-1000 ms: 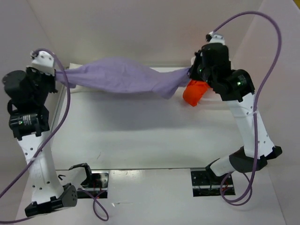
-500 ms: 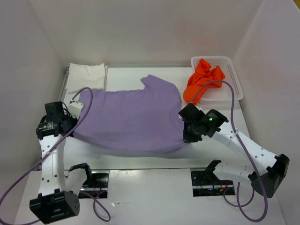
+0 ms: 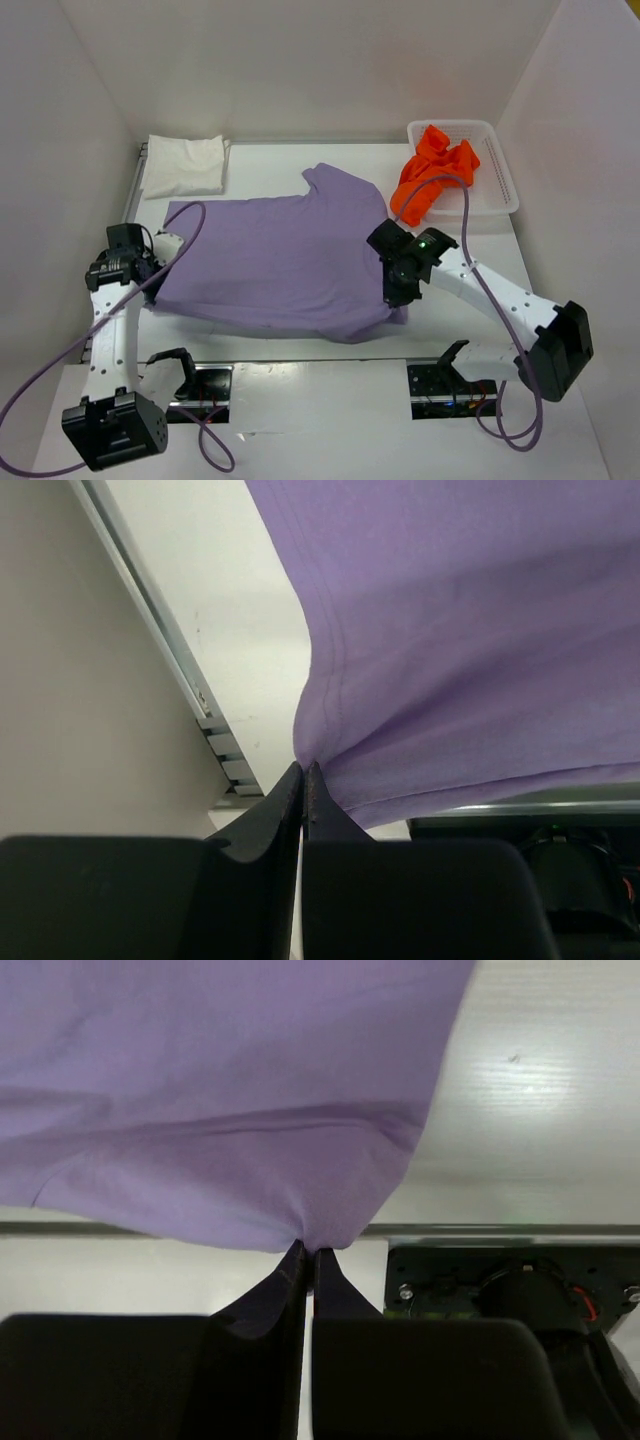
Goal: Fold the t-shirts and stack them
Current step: Fold the flattened tshirt in 1/3 of the way
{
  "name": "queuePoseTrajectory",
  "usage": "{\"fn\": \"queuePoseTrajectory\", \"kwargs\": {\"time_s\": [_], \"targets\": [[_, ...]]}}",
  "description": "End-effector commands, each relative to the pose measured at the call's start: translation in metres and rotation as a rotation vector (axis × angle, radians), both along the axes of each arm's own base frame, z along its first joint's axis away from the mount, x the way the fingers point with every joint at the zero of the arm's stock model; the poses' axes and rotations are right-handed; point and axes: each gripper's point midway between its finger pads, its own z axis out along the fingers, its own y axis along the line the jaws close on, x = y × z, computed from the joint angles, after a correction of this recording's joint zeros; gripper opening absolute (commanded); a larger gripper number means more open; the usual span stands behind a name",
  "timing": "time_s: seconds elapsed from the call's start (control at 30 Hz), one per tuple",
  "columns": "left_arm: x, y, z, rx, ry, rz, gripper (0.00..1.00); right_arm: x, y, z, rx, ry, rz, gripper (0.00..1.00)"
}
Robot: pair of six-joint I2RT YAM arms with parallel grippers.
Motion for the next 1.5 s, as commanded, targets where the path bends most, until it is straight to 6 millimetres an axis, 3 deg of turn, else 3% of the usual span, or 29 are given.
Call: {"fn": "queuePoseTrajectory", "kwargs": {"time_s": [0.0, 0.07, 0.13, 0.2, 0.23, 0.33, 0.5, 0.53, 0.9, 1.17, 1.23, 1.27, 1.33, 1.37, 1.43, 1.47], "targets": [[0.029, 0.012, 0.009, 0.026, -0.060, 0.013, 0.00, 0.040, -0.001, 0.006, -0.006, -0.093, -0.003, 0.00], [0.044, 0.012, -0.002, -0.014, -0.035, 0.031, 0.00, 0.069, -0.001, 0.012, 0.073, -0.138, -0.026, 0.00], [0.065, 0.012, 0.004, -0.049, -0.062, 0.056, 0.00, 0.097, -0.015, 0.008, 0.095, -0.153, -0.097, 0.00], [0.082, 0.007, -0.004, -0.113, -0.038, 0.052, 0.00, 0.112, -0.022, 0.006, 0.148, -0.139, -0.098, 0.00], [0.088, 0.006, -0.005, -0.131, -0.035, 0.055, 0.00, 0.123, -0.037, 0.002, 0.160, -0.126, -0.145, 0.00], [0.107, 0.005, -0.009, -0.174, -0.025, 0.062, 0.00, 0.137, -0.044, 0.010, 0.199, -0.144, -0.145, 0.00], [0.119, 0.007, -0.020, -0.195, 0.018, 0.062, 0.00, 0.164, -0.036, 0.025, 0.132, -0.193, -0.098, 0.00], [0.121, 0.008, -0.023, -0.195, 0.021, 0.062, 0.00, 0.177, -0.031, 0.029, 0.117, -0.200, -0.091, 0.00], [0.129, 0.019, -0.043, -0.169, 0.052, 0.122, 0.01, 0.207, -0.022, -0.016, 0.054, -0.125, -0.051, 0.00], [0.141, 0.018, -0.057, -0.206, 0.070, 0.170, 0.20, 0.229, -0.025, -0.028, 0.002, -0.135, -0.057, 0.00], [0.147, 0.020, -0.059, -0.209, 0.066, 0.179, 0.20, 0.232, -0.024, -0.033, 0.002, -0.135, -0.057, 0.06], [0.152, 0.019, -0.059, -0.219, 0.050, 0.185, 0.20, 0.237, -0.024, -0.034, -0.005, -0.143, -0.060, 0.14], [0.166, 0.023, -0.057, -0.221, 0.036, 0.196, 0.20, 0.245, -0.024, -0.035, -0.013, -0.151, -0.063, 0.14], [0.171, 0.024, -0.055, -0.225, 0.028, 0.208, 0.20, 0.257, -0.020, -0.025, -0.002, -0.182, -0.064, 0.22], [0.186, 0.028, -0.050, -0.226, 0.003, 0.218, 0.20, 0.269, -0.019, -0.019, -0.003, -0.209, -0.068, 0.27], [0.189, 0.028, -0.051, -0.231, 0.001, 0.231, 0.22, 0.279, -0.015, -0.006, 0.011, -0.249, -0.069, 0.34]]}}
